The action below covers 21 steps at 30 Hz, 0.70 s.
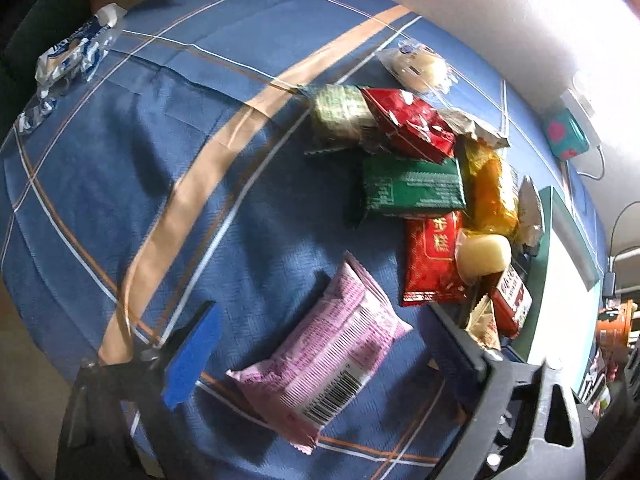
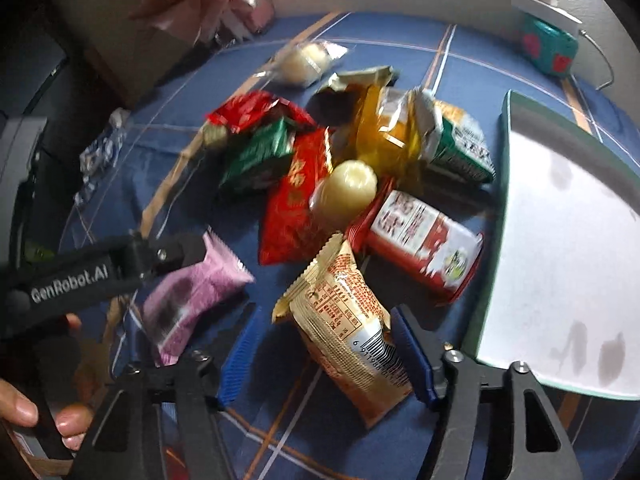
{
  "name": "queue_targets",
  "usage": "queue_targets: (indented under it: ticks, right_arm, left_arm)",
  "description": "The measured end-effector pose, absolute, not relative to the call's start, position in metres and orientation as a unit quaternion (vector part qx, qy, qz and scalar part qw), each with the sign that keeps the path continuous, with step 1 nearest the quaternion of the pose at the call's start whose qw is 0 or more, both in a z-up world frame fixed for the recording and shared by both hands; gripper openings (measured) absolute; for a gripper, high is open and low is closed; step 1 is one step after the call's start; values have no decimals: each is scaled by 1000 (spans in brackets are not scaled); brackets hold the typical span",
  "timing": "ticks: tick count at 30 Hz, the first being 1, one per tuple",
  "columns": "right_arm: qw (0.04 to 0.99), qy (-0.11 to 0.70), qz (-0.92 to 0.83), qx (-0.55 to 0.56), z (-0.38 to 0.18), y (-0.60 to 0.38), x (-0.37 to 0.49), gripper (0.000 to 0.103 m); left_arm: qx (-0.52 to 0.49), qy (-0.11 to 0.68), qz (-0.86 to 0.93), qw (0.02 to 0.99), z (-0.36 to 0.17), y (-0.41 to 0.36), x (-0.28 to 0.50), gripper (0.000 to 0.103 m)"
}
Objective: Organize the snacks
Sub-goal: 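Grasp the tan bread bag with the right gripper while the left grasps the pink wrapper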
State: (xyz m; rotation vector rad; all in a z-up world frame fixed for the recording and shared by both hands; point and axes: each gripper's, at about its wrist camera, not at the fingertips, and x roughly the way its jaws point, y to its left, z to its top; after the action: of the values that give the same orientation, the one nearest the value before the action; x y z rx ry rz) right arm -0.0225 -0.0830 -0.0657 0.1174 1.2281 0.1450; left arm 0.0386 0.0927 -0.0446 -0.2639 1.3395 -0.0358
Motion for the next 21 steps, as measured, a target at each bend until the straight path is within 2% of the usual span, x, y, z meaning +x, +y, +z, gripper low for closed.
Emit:
queue_targets:
  ticks: [2, 6, 15, 16, 18, 21]
  right_arm:
    - [812, 577, 68, 46, -67, -79, -26, 63]
    - [808, 586, 62, 17, -72, -71, -29, 48]
    - [805, 589, 49, 47, -72, -87, -34, 46]
    - [805, 590, 48, 50, -72, -89, -35, 46]
    - [805, 589, 48, 49, -72, -91, -36, 46]
    - [807, 588, 47, 44, -72, -87, -36, 46]
  left_arm:
    - [-117, 624, -18, 772, -46, 90, 36, 85]
    - [-119, 636, -31, 762, -52, 86, 33, 80]
    - [-109, 652, -48, 749, -65, 71, 26, 78]
    - [-107, 654, -49, 747, -67, 69, 25, 77]
    - [-103, 656, -47, 746, -69, 67, 24, 60]
    - [-106, 659, -48, 743, -73, 64, 23, 51]
